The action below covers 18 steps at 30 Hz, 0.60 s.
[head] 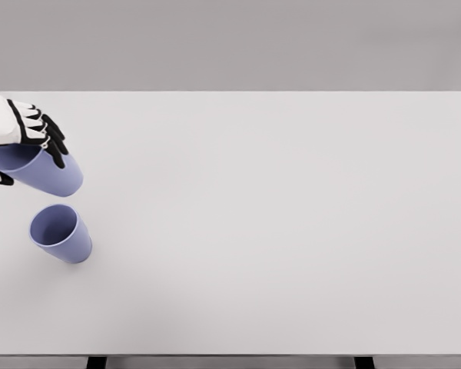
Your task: Place the right cup on the left cup with left arm
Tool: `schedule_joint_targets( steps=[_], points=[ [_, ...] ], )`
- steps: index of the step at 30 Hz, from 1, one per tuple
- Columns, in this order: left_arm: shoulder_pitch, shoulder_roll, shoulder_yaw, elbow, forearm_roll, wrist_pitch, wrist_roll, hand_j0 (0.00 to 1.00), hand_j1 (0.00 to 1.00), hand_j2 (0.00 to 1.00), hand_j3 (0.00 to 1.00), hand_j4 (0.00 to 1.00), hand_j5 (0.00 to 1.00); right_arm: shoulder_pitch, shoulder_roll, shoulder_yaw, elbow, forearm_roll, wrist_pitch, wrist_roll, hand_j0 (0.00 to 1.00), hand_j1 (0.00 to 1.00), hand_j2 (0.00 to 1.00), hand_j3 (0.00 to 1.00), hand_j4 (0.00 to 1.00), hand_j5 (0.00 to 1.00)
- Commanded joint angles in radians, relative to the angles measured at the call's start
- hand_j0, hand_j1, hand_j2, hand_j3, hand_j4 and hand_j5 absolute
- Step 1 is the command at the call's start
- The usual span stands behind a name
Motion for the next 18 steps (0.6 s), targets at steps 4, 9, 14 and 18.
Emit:
schedule_joint_targets(
  steps=[4, 9, 14, 18],
  points=[
    [0.017, 0.054, -0.005, 0.0, 0.078, 0.003, 0.001, 0.64, 0.64, 0.64, 0.64, 0.64, 0.64, 0.0, 0.0, 0.0, 0.0, 0.0, 0.0, 0.0, 1.0, 1.0, 1.0, 1.0, 1.0, 1.0],
    [0.071, 0.097, -0.005, 0.001, 0.1, 0.003, 0.001, 0.64, 0.64, 0.64, 0.64, 0.64, 0.64, 0.0, 0.0, 0.0, 0.0, 0.0, 0.0, 0.0, 1.0, 1.0, 1.0, 1.0, 1.0, 1.0],
    [0.097, 0.1, -0.005, 0.001, 0.104, 0.003, 0.001, 0.64, 0.64, 0.64, 0.64, 0.64, 0.64, 0.0, 0.0, 0.0, 0.0, 0.0, 0.0, 0.0, 1.0, 1.0, 1.0, 1.0, 1.0, 1.0],
    [0.118, 0.103, -0.005, 0.001, 0.109, 0.003, 0.001, 0.64, 0.64, 0.64, 0.64, 0.64, 0.64, 0.0, 0.0, 0.0, 0.0, 0.0, 0.0, 0.0, 1.0, 1.0, 1.0, 1.0, 1.0, 1.0]
  ],
)
